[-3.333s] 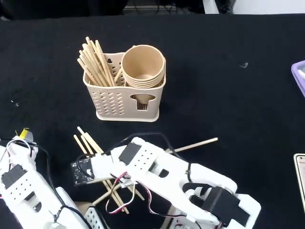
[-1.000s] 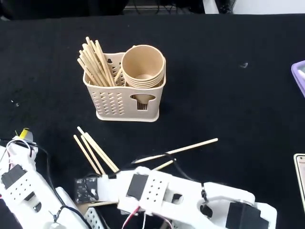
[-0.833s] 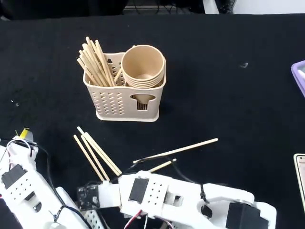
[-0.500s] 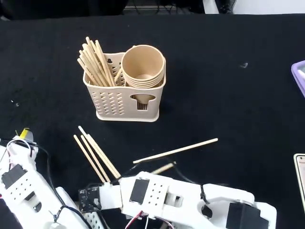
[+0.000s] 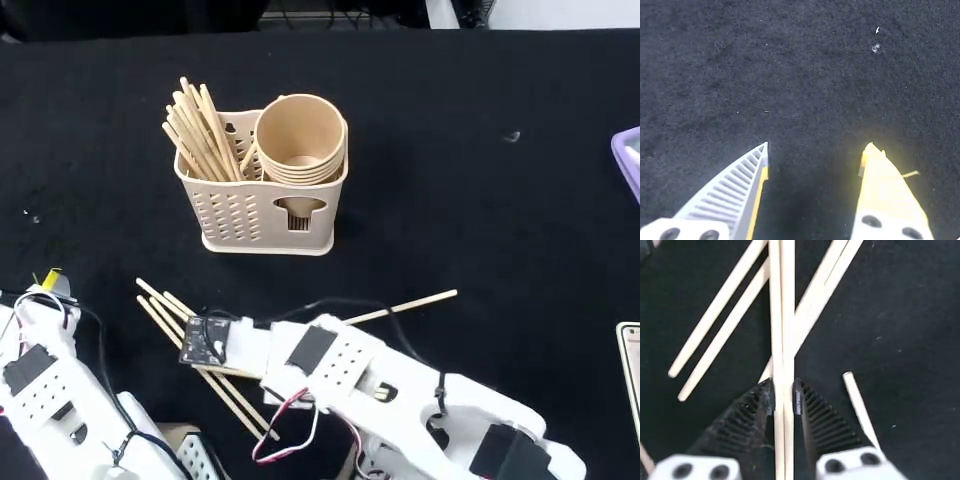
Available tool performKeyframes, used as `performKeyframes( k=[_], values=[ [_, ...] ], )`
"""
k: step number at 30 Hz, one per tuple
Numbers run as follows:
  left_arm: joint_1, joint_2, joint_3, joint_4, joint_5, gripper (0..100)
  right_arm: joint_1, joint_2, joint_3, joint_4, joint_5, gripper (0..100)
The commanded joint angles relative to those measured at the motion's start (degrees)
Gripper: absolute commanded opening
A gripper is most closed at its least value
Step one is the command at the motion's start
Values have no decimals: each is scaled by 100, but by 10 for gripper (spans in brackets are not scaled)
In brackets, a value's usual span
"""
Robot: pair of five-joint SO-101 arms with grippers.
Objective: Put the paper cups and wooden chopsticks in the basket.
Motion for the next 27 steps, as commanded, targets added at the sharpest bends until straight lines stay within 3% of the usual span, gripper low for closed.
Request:
performKeyframes(
  k=[1,6,10,12,17,27],
  values=[
    [48,-79,-198,-18,0,292,123,-189,-655,255,53,11],
    [48,-79,-198,-18,0,292,105,-585,-1499,1240,9,11],
    [48,-79,-198,-18,0,292,97,-910,-1279,1257,0,12],
    [48,-79,-198,-18,0,292,18,-910,-927,1116,0,41],
    [48,-79,-198,-26,0,292,9,-910,40,246,44,237],
    [48,-79,-198,-26,0,292,0,-910,154,-299,281,205]
  ],
)
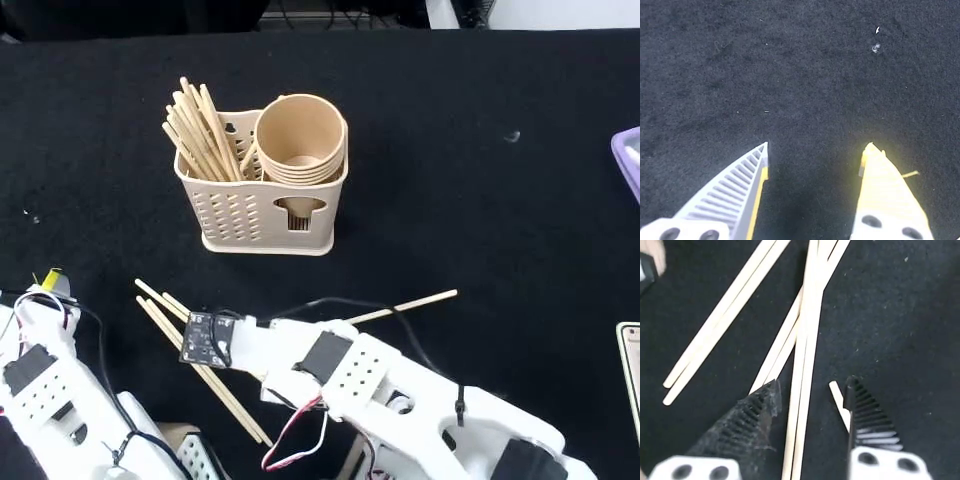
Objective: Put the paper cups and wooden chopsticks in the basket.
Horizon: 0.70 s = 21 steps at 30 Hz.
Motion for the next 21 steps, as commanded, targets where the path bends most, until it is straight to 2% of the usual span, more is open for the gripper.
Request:
performKeyframes(
  k=[1,7,13,16,21],
  values=[
    [48,-79,-198,-26,0,292,9,-180,-119,-97,308,205],
    [48,-79,-198,-26,0,292,9,-22,-426,-79,343,204],
    [48,-79,-198,-18,-9,292,18,1473,-1174,-79,352,204],
    [48,-79,-198,-9,-9,292,18,2141,-1446,-88,607,204],
    [48,-79,-198,-9,-9,292,237,2598,-1710,-123,774,204]
  ],
)
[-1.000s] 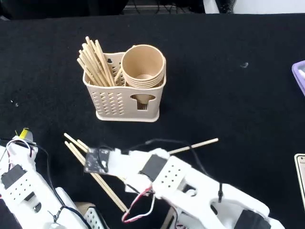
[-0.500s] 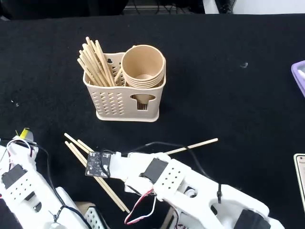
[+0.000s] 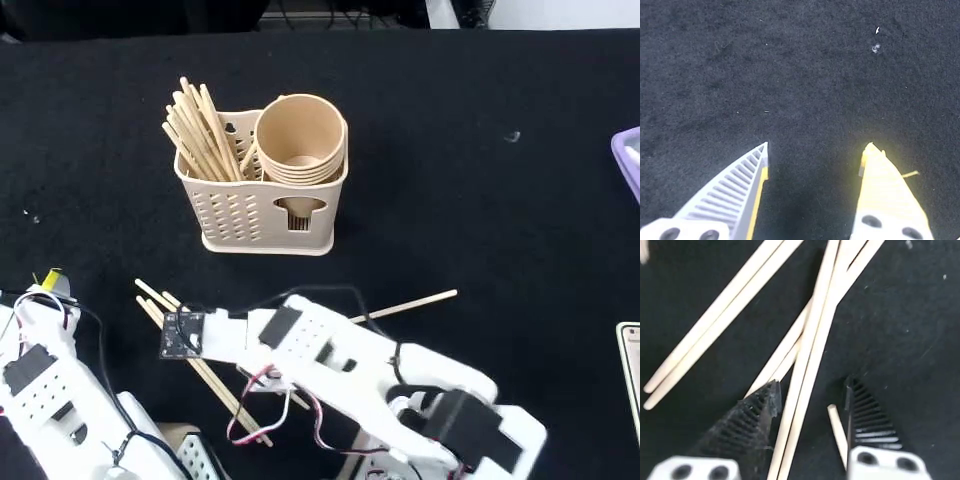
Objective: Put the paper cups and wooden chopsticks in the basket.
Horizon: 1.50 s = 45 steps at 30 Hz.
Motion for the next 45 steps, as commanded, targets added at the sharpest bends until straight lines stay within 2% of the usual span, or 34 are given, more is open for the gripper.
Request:
performKeyframes(
  k=[1,7,13,18,20,23,26,29,45],
  values=[
    [48,-79,-198,-9,-9,292,325,268,-409,-88,273,195],
    [48,-79,-198,-18,-9,292,668,409,-409,-44,747,87],
    [48,-79,-198,-18,-9,292,686,567,-418,70,774,92],
    [48,-79,-198,-9,-9,292,695,787,-497,79,747,164],
    [48,-79,-198,-9,-9,292,695,901,-637,202,774,162],
    [40,-79,-207,0,-9,292,659,1112,-822,431,782,110],
    [31,-79,-207,9,-9,292,527,1270,-927,527,782,5],
    [31,-79,-215,9,-9,292,554,1218,-963,554,747,9],
    [48,-79,-198,-18,-9,292,580,-2589,-2615,2523,-229,10]
  ],
)
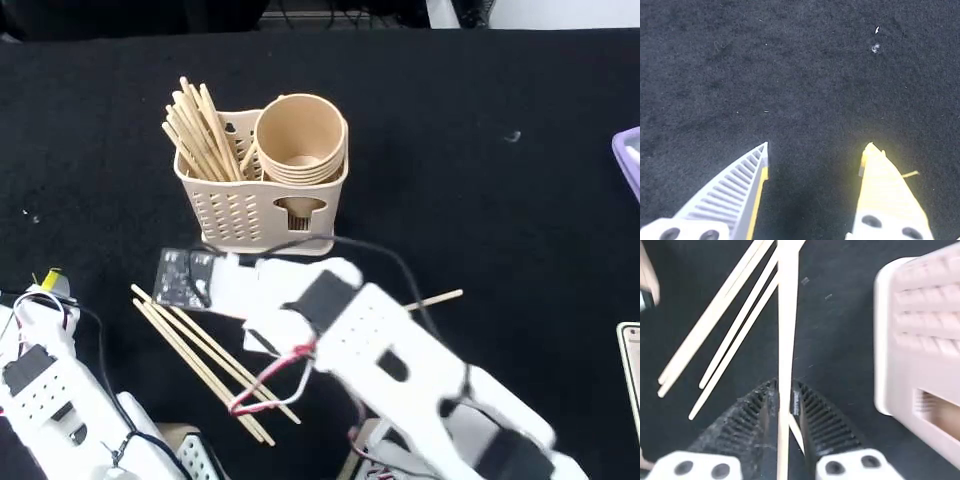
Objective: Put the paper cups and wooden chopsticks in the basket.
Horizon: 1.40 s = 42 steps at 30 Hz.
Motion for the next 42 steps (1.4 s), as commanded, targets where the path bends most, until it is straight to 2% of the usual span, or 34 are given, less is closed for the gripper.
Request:
performKeyframes(
  k=[1,4,9,16,21,25,28,31,34,38,42],
  values=[
    [48,-79,-198,-18,-9,292,44,-971,-1007,369,-255,10],
    [48,-79,-198,-18,-9,292,352,-1130,-1657,0,-475,10],
    [48,-70,-189,0,-9,292,1002,-1024,-2132,-1451,-1222,10],
    [163,-62,-136,-26,-9,292,1099,-769,-2466,-3754,-2567,11],
    [242,-79,-92,-26,-9,292,1108,-145,-2466,-5266,-2664,11],
    [233,-88,-92,-26,-9,292,1275,576,-2457,-5714,-2681,11],
    [233,-88,-92,-26,-9,292,1503,1086,-2457,-5705,-2708,11],
    [233,-88,-101,-26,-9,292,1556,1393,-2492,-5055,-2681,15],
    [233,-88,-110,-26,-9,292,1530,1297,-2501,-4378,-2708,103],
    [233,-88,-110,-26,-9,292,1389,567,-2492,-3543,-2690,236],
    [233,-88,-92,-26,-26,292,1415,-681,-2413,-2084,-2664,229]
  ],
)
